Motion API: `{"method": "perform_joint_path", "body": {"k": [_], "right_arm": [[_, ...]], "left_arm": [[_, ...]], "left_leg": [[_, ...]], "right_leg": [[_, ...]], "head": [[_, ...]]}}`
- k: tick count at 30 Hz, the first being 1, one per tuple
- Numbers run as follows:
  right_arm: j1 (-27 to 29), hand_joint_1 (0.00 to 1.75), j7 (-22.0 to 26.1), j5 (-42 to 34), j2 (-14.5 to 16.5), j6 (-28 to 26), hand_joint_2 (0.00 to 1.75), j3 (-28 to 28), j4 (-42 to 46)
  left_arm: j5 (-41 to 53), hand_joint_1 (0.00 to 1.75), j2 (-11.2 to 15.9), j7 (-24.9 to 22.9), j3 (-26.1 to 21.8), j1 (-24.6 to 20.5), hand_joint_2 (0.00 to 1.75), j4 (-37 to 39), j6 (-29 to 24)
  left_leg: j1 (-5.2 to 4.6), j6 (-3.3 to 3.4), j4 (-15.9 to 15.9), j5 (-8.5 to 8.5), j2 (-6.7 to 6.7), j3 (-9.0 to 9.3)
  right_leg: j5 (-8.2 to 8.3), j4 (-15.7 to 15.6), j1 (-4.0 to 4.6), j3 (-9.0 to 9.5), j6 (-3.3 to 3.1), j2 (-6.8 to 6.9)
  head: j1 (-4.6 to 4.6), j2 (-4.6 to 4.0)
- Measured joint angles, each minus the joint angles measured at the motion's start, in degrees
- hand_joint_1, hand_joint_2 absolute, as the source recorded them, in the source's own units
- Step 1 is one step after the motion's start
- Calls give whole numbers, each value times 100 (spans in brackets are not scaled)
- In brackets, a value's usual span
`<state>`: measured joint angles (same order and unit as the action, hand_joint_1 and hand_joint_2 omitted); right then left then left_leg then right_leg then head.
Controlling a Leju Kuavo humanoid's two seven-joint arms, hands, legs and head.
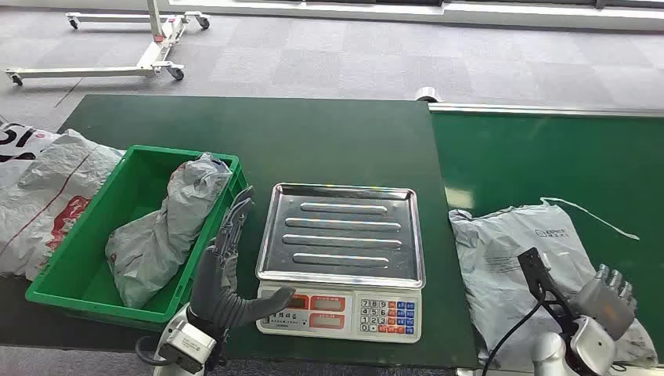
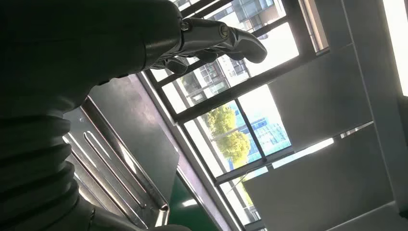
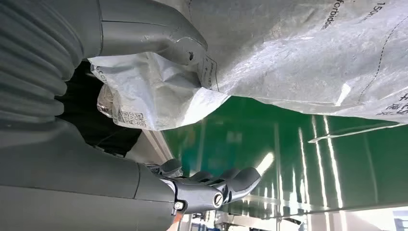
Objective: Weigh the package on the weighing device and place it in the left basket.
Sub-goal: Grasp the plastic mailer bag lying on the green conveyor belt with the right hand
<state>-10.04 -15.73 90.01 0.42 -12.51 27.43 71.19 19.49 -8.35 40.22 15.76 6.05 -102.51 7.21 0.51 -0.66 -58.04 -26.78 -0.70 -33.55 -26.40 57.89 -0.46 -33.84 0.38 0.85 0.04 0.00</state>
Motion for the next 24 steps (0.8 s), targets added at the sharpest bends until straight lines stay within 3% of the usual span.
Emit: {"method": "perform_joint_path", "body": {"k": [3,6,8,13,20,24], "right_arm": [[10,0,295,-226,11,294,175,-10,-2],[127,0,1357,-1050,26,1566,175,-222,-33],[242,0,1717,-1407,52,2112,175,-521,-66],[311,0,1558,-1620,74,2098,175,-1047,-79],[287,0,1540,-1648,40,2108,175,-1329,-108],[232,175,1540,-1656,20,2103,175,-1419,-173]], "left_arm": [[3,0,0,1,0,-6,175,3,-10],[9,0,1,1,0,-50,175,40,-108],[10,0,2,0,0,-78,175,74,-178],[9,0,2,0,-1,-86,175,98,-214],[9,0,4,0,-37,-87,175,98,-232],[7,0,11,0,-55,-86,175,98,-260]], "left_leg": [[0,0,0,0,0,0],[1,-1,0,-1,-1,0],[1,-1,1,-1,-2,1],[2,-2,2,0,-3,1],[2,-2,2,0,-4,2],[2,-2,2,0,-4,2]], "right_leg": [[0,0,1,0,0,0],[0,0,5,1,0,0],[0,0,5,0,-1,0],[-1,0,9,0,-2,1],[-1,0,5,1,-1,-4],[-1,0,6,1,-1,-4]], "head": [[-1,0],[0,0],[-2,0],[0,0],[-1,0],[-1,0]]}}
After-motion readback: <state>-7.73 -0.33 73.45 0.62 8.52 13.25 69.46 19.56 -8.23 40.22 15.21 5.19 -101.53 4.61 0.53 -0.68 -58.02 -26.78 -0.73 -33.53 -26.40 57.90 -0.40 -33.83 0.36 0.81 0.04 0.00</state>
